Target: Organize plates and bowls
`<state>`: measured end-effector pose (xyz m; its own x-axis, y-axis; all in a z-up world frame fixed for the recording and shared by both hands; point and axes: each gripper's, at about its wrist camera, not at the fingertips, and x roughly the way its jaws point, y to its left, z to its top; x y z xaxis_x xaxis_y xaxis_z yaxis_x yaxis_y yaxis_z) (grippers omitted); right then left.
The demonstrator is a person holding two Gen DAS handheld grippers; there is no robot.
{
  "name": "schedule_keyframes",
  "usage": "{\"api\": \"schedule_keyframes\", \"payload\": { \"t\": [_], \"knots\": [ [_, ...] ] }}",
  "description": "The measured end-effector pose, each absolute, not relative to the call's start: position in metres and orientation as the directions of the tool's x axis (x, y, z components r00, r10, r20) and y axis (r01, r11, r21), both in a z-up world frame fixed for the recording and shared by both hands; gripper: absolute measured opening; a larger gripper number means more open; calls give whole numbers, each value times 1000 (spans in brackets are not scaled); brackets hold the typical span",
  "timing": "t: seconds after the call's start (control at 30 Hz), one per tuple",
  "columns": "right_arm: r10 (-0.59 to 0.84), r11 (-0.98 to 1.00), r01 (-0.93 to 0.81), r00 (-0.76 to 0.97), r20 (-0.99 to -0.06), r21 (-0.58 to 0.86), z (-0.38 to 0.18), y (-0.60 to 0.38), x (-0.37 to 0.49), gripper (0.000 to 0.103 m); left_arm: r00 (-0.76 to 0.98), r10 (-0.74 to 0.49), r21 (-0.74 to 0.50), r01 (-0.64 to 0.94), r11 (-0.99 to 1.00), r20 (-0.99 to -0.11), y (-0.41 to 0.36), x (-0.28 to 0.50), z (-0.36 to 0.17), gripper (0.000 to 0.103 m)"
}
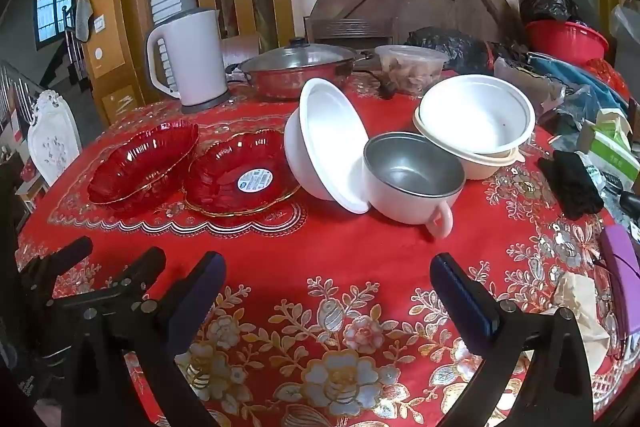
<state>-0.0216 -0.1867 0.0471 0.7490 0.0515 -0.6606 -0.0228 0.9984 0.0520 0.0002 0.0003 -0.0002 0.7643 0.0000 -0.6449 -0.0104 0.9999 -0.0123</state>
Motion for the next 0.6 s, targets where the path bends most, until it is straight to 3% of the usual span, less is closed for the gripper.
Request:
{"api": "schedule_keyframes", "payload": {
  "t": [0.6],
  "knots": [
    [55,998,-26,739,-672,52,45,-184,-21,103,747,0,-19,-16,1000,-664,5,1,-8,103]
  ]
}}
